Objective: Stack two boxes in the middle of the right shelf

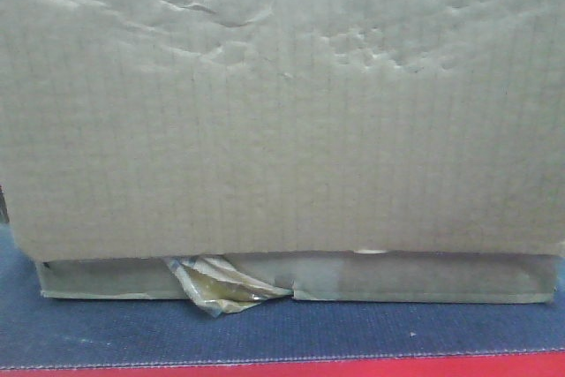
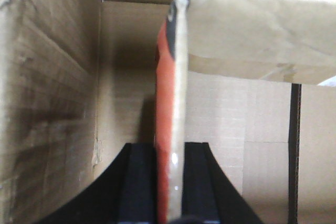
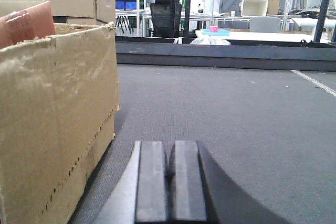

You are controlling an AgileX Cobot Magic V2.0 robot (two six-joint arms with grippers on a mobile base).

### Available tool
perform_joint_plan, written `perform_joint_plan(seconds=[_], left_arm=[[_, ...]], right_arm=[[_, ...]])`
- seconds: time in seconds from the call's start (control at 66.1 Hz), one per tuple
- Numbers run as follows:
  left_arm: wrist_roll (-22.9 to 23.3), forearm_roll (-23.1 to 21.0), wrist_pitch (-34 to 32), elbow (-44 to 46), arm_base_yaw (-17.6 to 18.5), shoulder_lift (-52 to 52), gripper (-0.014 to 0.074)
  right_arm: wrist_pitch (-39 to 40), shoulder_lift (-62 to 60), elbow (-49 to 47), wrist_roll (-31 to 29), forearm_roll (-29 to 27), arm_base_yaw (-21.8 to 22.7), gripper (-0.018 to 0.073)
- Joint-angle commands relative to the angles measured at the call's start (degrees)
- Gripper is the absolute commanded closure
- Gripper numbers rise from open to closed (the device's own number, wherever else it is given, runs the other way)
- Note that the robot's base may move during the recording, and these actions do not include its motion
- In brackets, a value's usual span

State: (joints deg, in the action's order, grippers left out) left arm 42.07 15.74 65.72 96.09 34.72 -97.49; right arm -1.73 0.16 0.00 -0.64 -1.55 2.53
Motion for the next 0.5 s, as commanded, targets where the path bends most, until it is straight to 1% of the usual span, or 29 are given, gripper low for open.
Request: perform_joint_plan(seconds=[0.0, 0.136, 0.181, 0.242, 0.439, 0.484], left_arm=[[0.00, 0.67, -1.18, 0.08, -0.24, 0.13, 0.0708], [-0.13, 1.07, -1.08, 0.08, -0.24, -0.03, 0.0704], [-0.59, 1.07, -1.08, 0.08, -0.24, -0.03, 0.0684], [-1.35, 1.07, -1.08, 0.08, -0.24, -0.14, 0.0636], [-1.35, 1.19, -1.32, 0.08, -0.24, -0.38, 0.0416], [-1.35, 1.19, -1.64, 0.08, -0.24, -0.38, 0.0379]], right_arm=[[1.38, -0.16, 0.00, -0.21, -0.26, 0.24, 0.0721], [1.38, -0.16, 0.00, -0.21, -0.26, 0.24, 0.0721], [1.38, -0.16, 0.00, -0.21, -0.26, 0.24, 0.0721], [1.38, -0.16, 0.00, -0.21, -0.26, 0.24, 0.0721], [1.38, -0.16, 0.00, -0.21, -0.26, 0.24, 0.0721], [1.38, -0.16, 0.00, -0.21, -0.26, 0.24, 0.0721]])
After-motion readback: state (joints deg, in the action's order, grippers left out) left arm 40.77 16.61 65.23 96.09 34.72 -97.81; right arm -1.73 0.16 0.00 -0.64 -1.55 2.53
